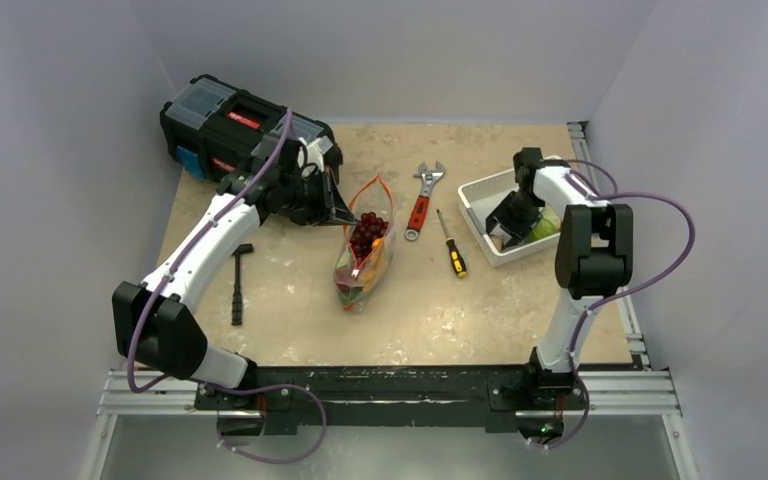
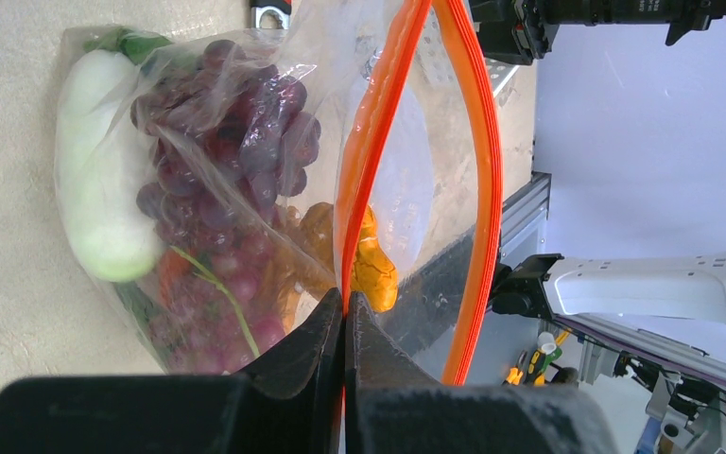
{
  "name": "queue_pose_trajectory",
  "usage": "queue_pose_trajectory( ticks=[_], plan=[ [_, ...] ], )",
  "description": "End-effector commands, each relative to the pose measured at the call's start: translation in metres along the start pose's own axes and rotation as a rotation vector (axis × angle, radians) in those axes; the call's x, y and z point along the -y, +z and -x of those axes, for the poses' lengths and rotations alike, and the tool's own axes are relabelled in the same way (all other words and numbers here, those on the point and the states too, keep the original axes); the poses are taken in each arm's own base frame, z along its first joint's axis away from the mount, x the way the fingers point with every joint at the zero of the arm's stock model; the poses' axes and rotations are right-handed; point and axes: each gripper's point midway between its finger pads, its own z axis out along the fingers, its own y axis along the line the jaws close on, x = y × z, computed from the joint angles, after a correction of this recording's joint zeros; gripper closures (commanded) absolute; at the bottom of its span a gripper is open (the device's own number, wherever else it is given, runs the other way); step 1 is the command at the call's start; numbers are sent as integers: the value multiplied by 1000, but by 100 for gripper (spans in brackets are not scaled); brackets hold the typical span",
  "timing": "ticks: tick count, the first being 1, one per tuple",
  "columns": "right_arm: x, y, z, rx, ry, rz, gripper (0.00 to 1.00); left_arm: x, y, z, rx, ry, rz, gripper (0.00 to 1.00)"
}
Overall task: Place the food in the zip-top bag and seal the zipper
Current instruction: Pick up the fake vegetable from the bin, then place the fake vegetable in the zipper food storage bag.
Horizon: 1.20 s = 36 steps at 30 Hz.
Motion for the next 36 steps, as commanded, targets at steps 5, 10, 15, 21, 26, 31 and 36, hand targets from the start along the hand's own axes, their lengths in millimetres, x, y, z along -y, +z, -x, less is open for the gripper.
queue_pose_trajectory(
  ticks=[5, 10, 15, 21, 26, 31, 36],
  plan=[
    [-22, -30, 18, 110, -25, 145, 74, 18, -11, 9, 44, 43, -53, 100],
    [-28, -68, 36, 284, -46, 236, 83, 20, -15, 11, 63, 59, -51, 100],
    [-46, -141, 56, 528, -117, 401, 82, 20, -16, 12, 71, 70, -49, 100],
    [-109, -236, 1, 636, -378, 830, 78, 23, -19, 13, 79, 85, -57, 100],
    [-159, -293, -96, 652, -640, 1101, 75, 24, -24, 16, 108, 112, -43, 100],
    [-181, -324, -168, 644, -814, 1250, 72, 21, -20, 15, 92, 103, -40, 100],
    [-195, -301, -210, 624, -919, 1193, 71, 21, -20, 15, 94, 109, -36, 100]
  ],
)
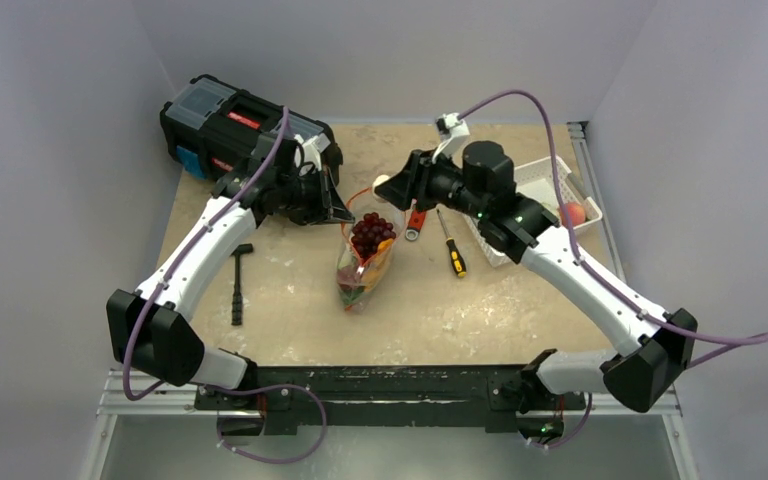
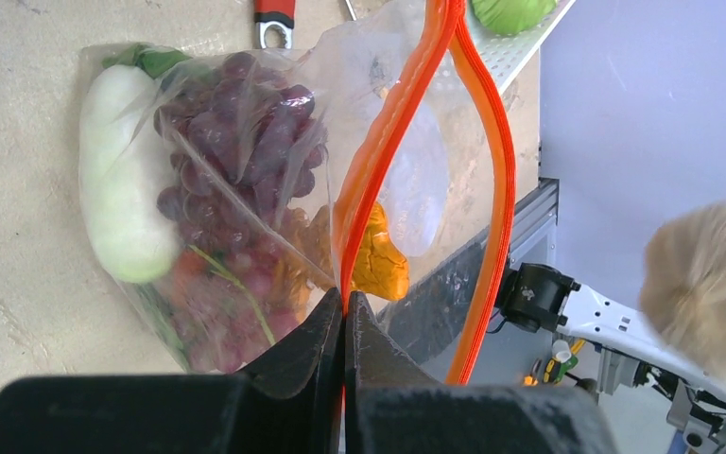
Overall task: Place the food in the zip-top bag and seal the zipper
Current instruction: Place the fake vegetable in the zipper food storage bag.
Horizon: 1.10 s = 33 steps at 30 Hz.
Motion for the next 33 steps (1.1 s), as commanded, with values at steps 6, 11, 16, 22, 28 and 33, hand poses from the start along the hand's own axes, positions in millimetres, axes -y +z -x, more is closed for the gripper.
queue_pose_trajectory(
  ticks=[6, 11, 16, 22, 28, 33],
  plan=[
    [-23, 30, -40, -52, -243, -116, 64, 17, -11, 13, 60, 71, -39, 100],
    [-16, 34, -57, -80, -294, -203, 53, 17, -10, 13, 59, 70, -40, 100],
    [-13, 34, -64, -104, -300, -226, 45, 16, -10, 13, 59, 69, -36, 100],
    [-14, 33, -64, -122, -292, -233, 35, 15, -9, 13, 56, 66, -35, 100],
    [-11, 21, -44, -45, -271, -284, 33, 15, -9, 13, 57, 69, -33, 100],
    [0, 3, -15, 57, -264, -397, 32, 15, -7, 11, 45, 60, -36, 100]
  ],
)
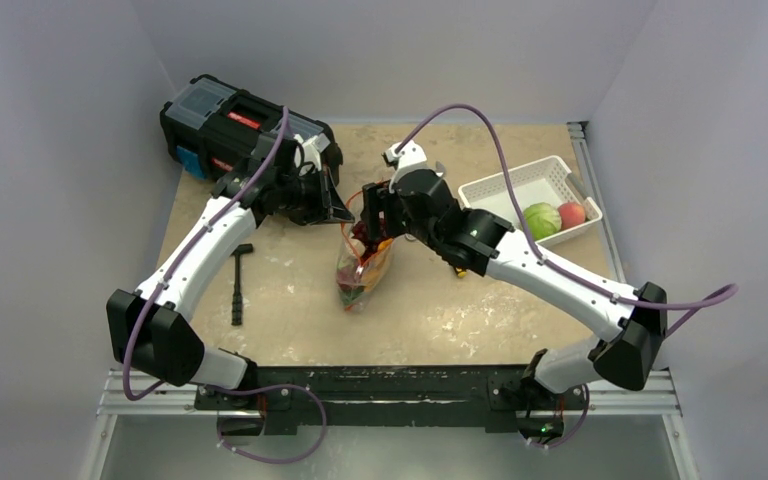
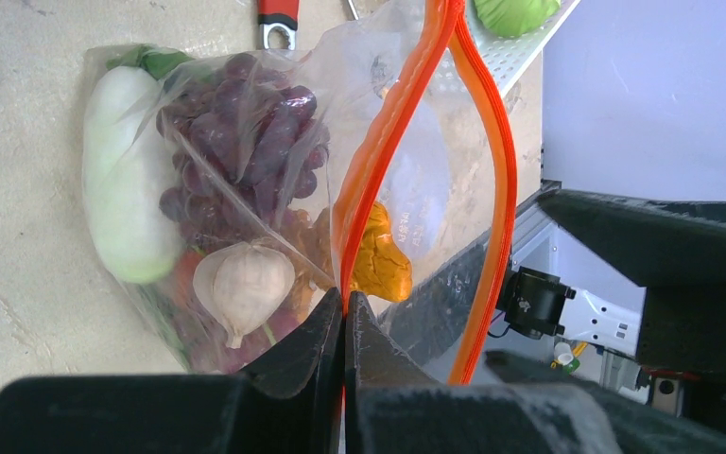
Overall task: Place the food in the zip-top bag and seal the zipper
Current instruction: Place the fake vegetable in the zipper food storage bag, then pick up the fake fruit from the bin.
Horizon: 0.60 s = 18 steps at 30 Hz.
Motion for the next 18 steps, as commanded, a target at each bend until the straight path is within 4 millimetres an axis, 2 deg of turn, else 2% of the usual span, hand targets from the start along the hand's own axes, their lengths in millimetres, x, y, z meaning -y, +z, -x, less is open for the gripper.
queue_pose_trajectory(
  ticks=[1, 4, 9, 16, 18],
  plan=[
    [26, -31, 52, 174, 56, -151, 33, 16, -7, 11, 42, 58, -43, 100],
    [64, -42, 60, 234, 88, -338, 30, 15, -8, 11, 46, 61, -37, 100],
    [144, -60, 64, 263, 243, -562, 27, 16, -8, 10, 40, 59, -40, 100],
    [262, -93, 47, 290, 430, -889, 15, 18, -7, 8, 34, 58, -46, 100],
    [289, -100, 39, 285, 490, -969, 9, 19, -7, 7, 30, 57, -49, 100]
  ],
)
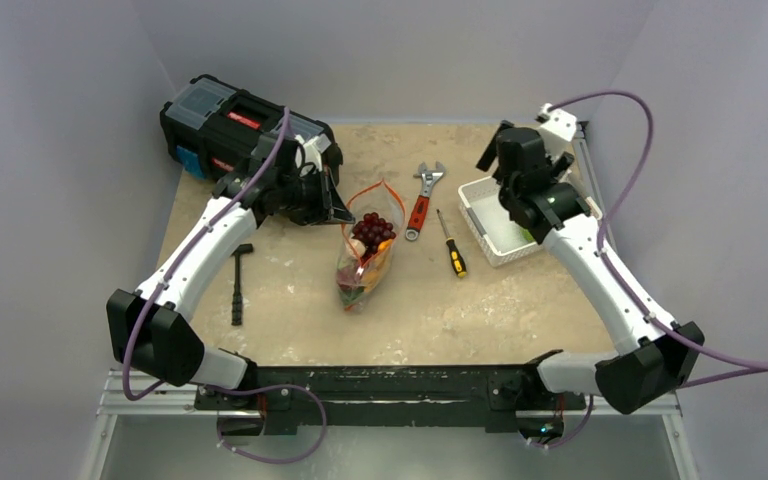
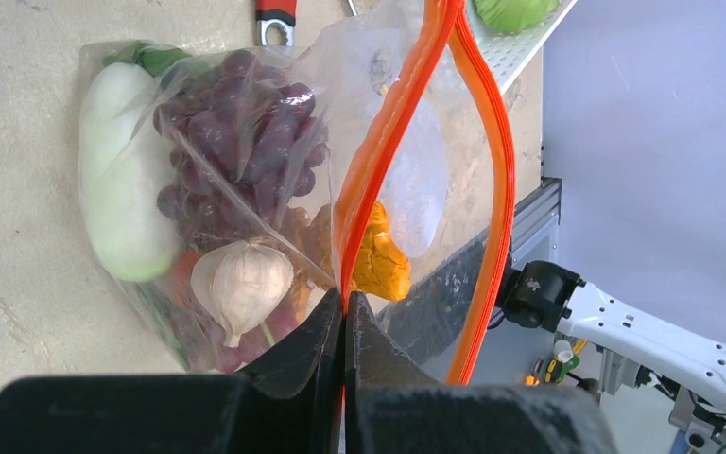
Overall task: Place the food in the zip-top bag and seal the zipper
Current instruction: Pick up the fake fruit from the bin.
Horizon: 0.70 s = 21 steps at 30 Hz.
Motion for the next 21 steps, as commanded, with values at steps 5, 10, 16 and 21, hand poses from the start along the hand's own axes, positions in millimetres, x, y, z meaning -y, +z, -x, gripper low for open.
queue_pose_trajectory(
  ticks=[5, 10, 16, 21],
  plan=[
    [97, 54, 0, -2, 124, -365, 4, 19, -7, 8, 33, 57, -52, 100],
    [137, 88, -18, -68, 171, -477, 4, 20, -6, 6, 26, 60, -56, 100],
    [176, 119, -30, -129, 185, -607, 6, 23, -6, 5, 18, 56, -71, 100],
    [199, 137, -42, -177, 221, -664, 7, 26, -7, 4, 13, 53, -85, 100]
  ],
)
